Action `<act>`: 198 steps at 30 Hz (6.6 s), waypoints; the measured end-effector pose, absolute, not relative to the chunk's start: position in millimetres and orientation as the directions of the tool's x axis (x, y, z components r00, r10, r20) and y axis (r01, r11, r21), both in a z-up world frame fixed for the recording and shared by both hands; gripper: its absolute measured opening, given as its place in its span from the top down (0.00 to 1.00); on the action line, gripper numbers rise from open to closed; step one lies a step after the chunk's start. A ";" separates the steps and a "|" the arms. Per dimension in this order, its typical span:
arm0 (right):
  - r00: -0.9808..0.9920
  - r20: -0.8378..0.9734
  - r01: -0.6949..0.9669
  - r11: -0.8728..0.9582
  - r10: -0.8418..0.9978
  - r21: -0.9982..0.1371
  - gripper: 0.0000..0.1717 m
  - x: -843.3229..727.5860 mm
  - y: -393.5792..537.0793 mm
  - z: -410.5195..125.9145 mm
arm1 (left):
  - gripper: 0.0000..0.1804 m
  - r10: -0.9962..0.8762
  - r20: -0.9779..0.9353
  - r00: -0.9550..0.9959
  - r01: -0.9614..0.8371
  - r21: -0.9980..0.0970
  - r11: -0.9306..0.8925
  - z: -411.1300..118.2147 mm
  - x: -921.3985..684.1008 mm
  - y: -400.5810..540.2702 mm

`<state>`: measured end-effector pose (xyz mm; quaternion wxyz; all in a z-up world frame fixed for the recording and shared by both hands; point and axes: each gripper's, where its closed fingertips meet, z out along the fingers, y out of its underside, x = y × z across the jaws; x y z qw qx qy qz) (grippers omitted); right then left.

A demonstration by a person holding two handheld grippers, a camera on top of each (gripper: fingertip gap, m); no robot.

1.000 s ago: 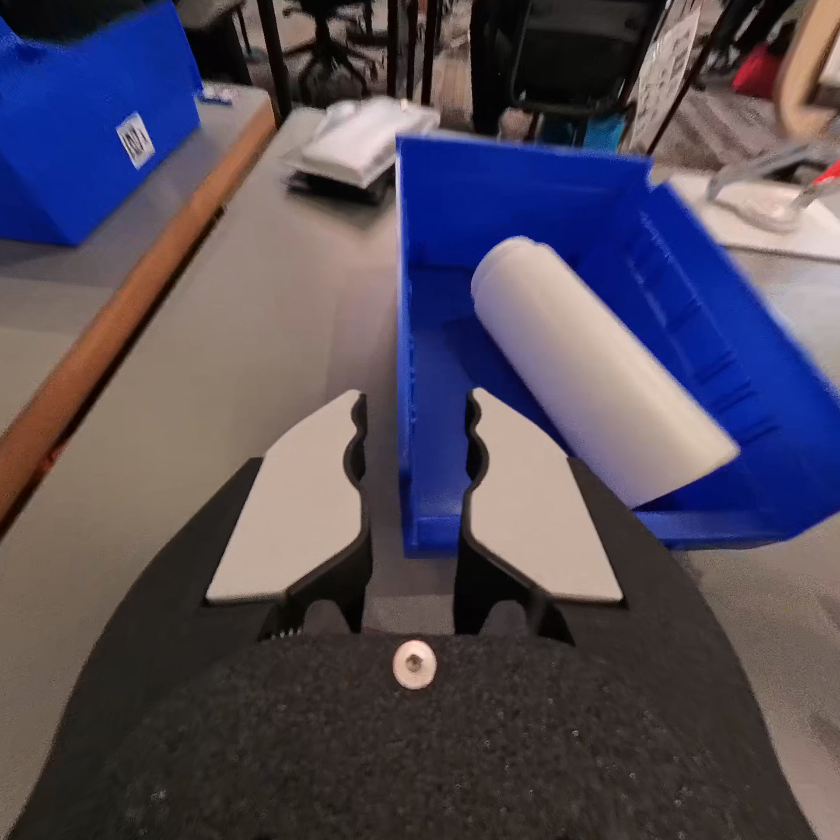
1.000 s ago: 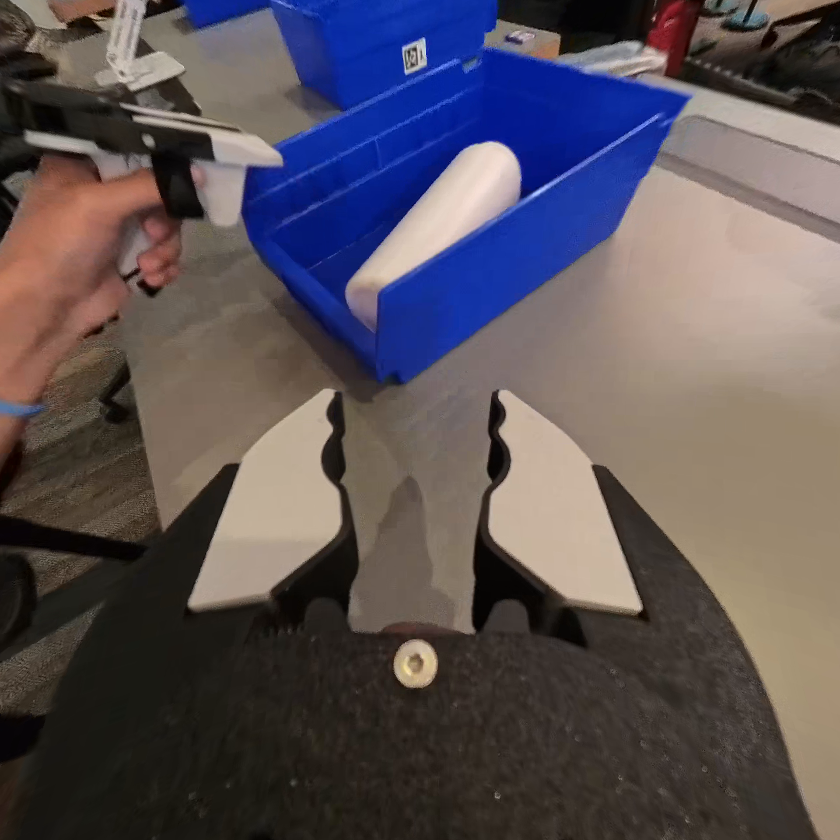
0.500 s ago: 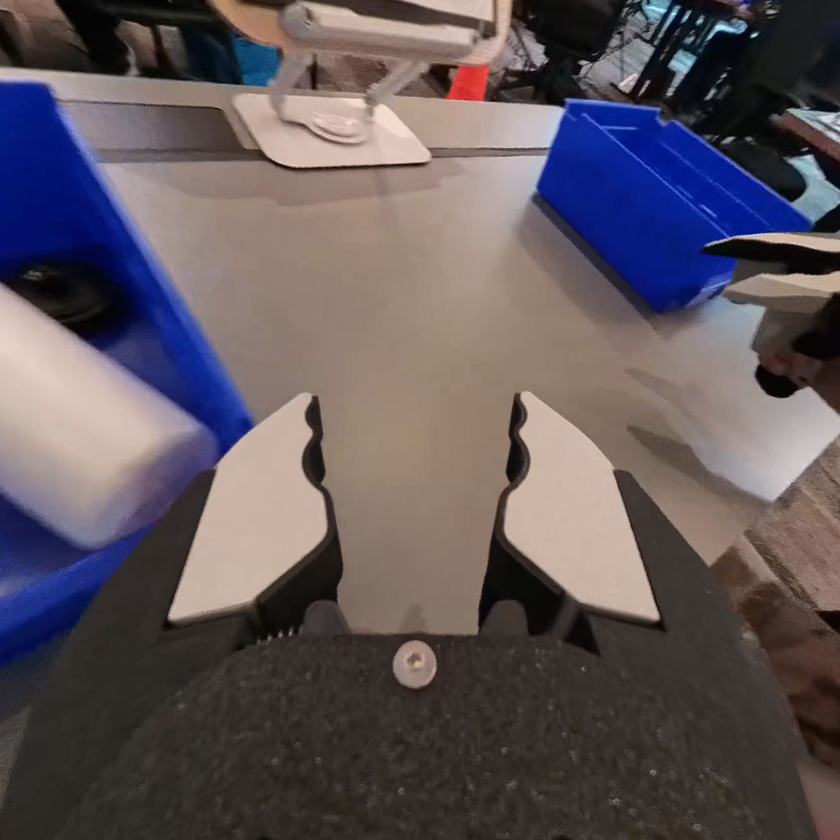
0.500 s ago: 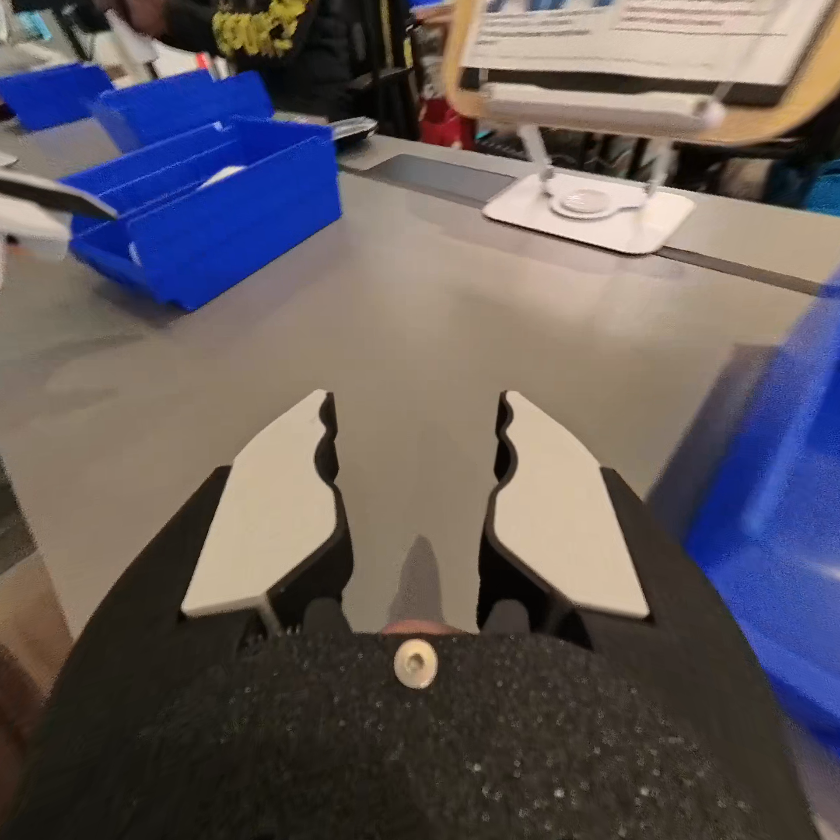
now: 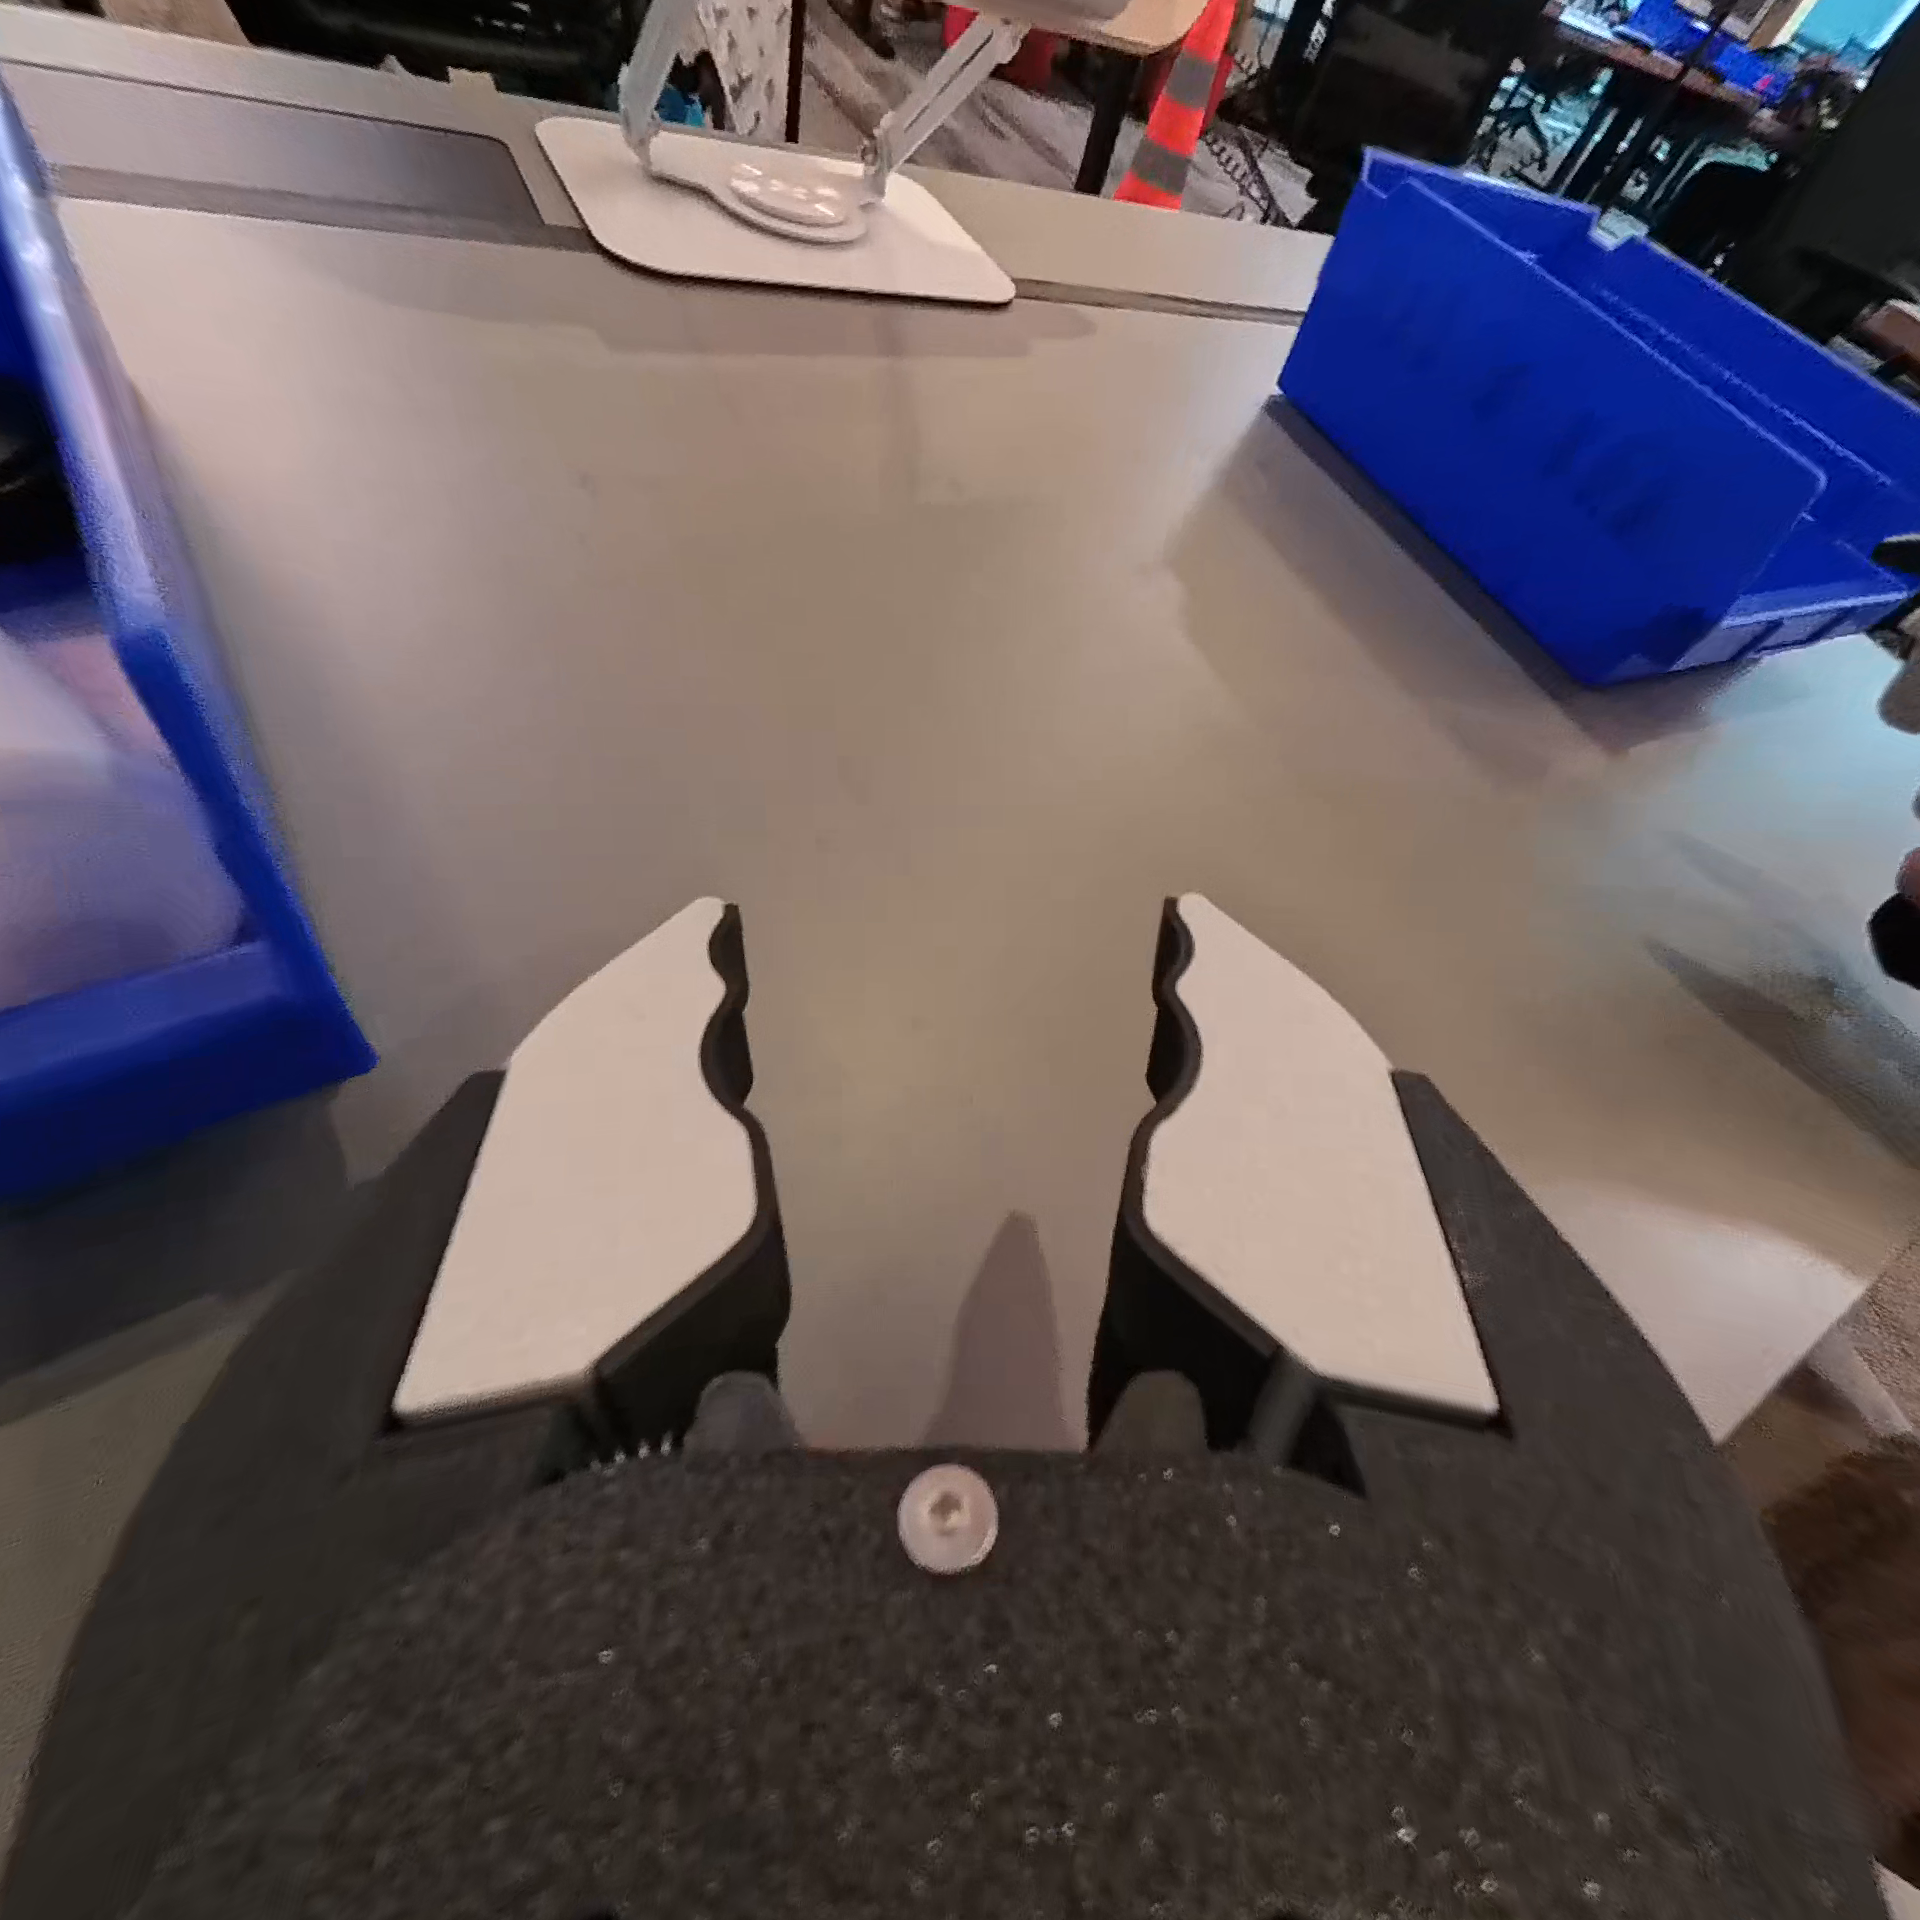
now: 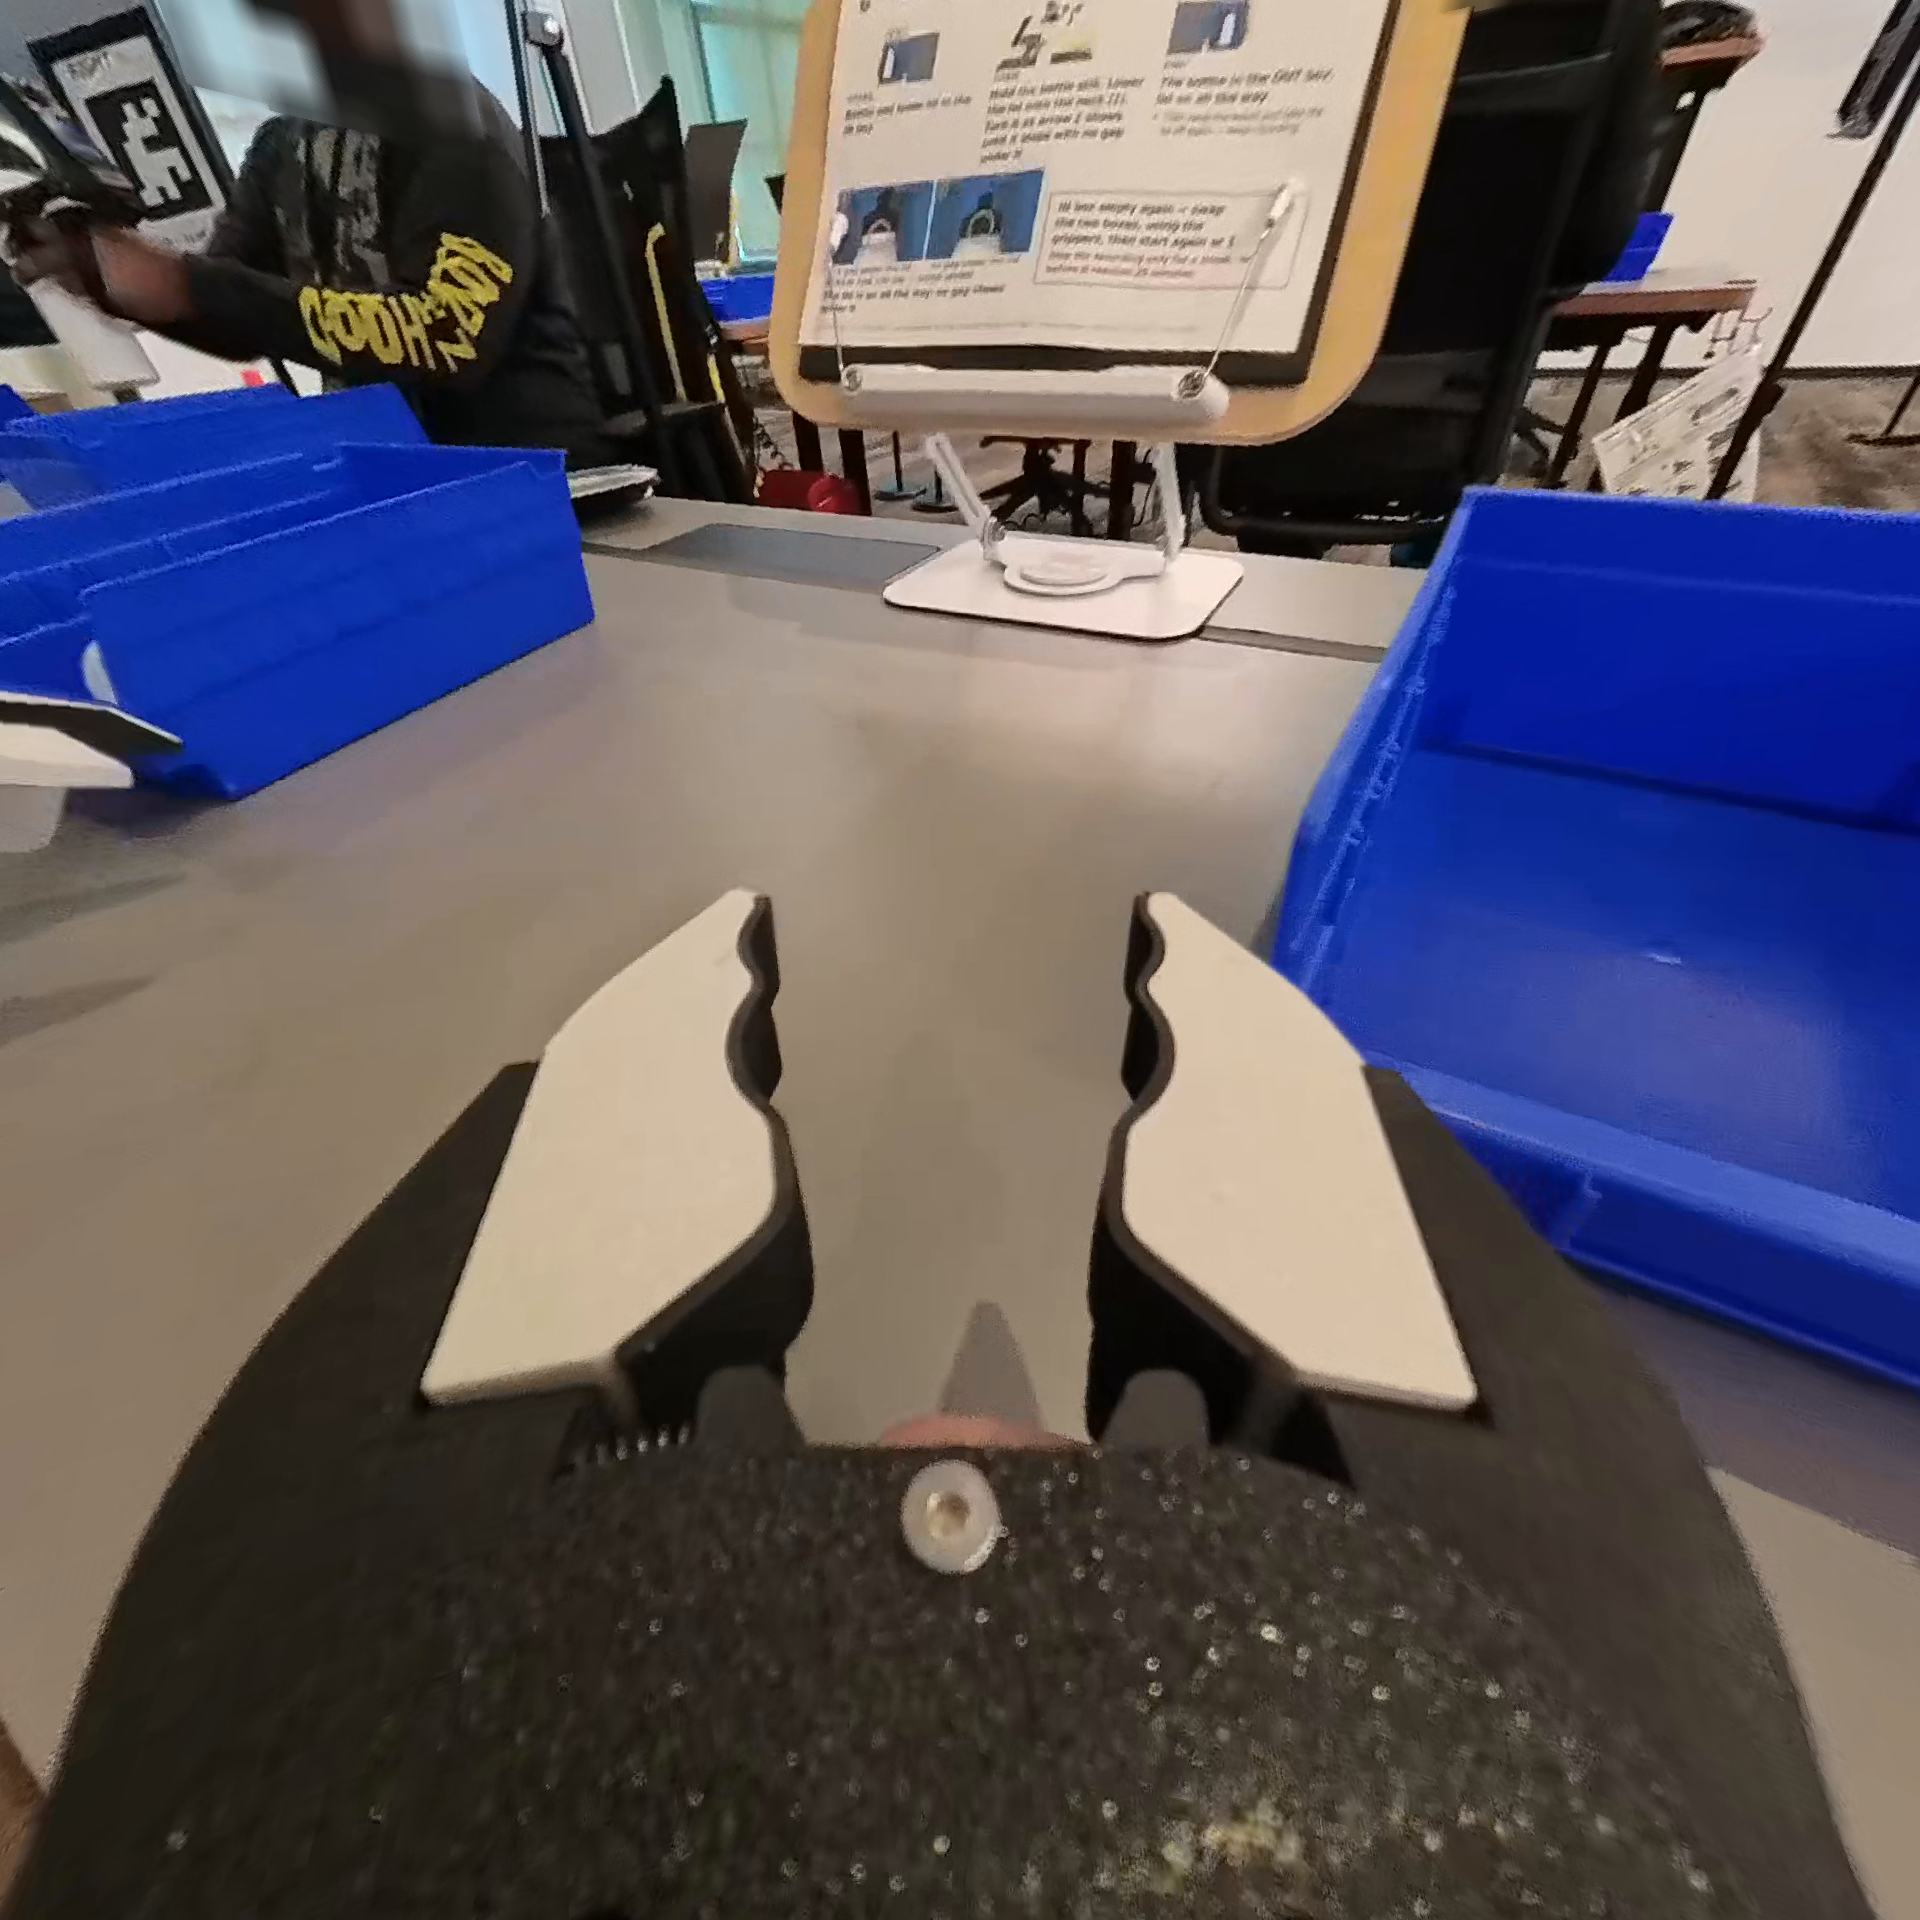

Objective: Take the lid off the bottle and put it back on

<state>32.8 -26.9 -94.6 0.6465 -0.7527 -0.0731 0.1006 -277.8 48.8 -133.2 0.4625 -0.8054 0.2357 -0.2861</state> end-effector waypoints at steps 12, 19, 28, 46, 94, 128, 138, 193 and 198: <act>0.963 -0.089 -0.043 -0.179 0.253 -0.983 0.63 36.0 -21.3 -101.1 | 0.59 -0.667 0.260 0.698 -0.157 -0.853 -0.498 -145.3 -278.3 46.4; 0.964 -0.037 0.014 -0.191 0.263 -0.982 0.64 31.6 -20.9 -105.6 | 0.59 -0.671 0.197 0.715 -0.215 -0.851 -0.479 -150.2 -277.5 45.0; 0.961 -0.054 0.001 -0.202 0.271 -0.979 0.64 31.2 -22.4 -107.0 | 0.59 -0.674 0.189 0.715 -0.232 -0.845 -0.483 -148.5 -272.4 40.2; 0.947 -0.095 -0.030 -0.210 0.308 -0.977 0.64 26.2 -22.7 -108.1 | 0.54 -0.912 -0.147 0.383 -0.885 -0.340 -0.317 -114.7 -380.0 261.3; 0.361 0.061 0.463 -0.122 0.931 -0.878 0.51 -173.2 133.0 -65.2 | 0.63 -0.952 -0.069 -0.298 -0.899 -0.314 0.304 -58.7 -162.3 127.2; 0.661 0.152 0.267 -0.040 0.735 -0.963 0.56 -105.3 94.0 -59.5 | 0.46 -0.289 -0.025 0.957 -0.261 -0.507 -0.821 -82.9 -450.0 235.8; 0.616 0.172 0.294 -0.023 0.769 -0.955 0.56 -117.1 76.6 -59.8 | 0.36 0.109 0.179 0.978 0.159 -0.295 -0.942 -136.0 -463.8 270.0; 0.678 0.288 0.440 -0.059 0.677 -0.896 0.56 -20.4 91.0 8.3 | 0.50 -0.956 0.068 0.286 -0.172 -0.978 -0.121 -54.6 -64.4 175.6; 0.670 0.278 0.451 -0.080 0.689 -0.889 0.56 -24.8 99.9 0.0 | 0.50 -0.960 0.070 0.272 -0.099 -0.990 -0.100 -55.7 -66.5 175.2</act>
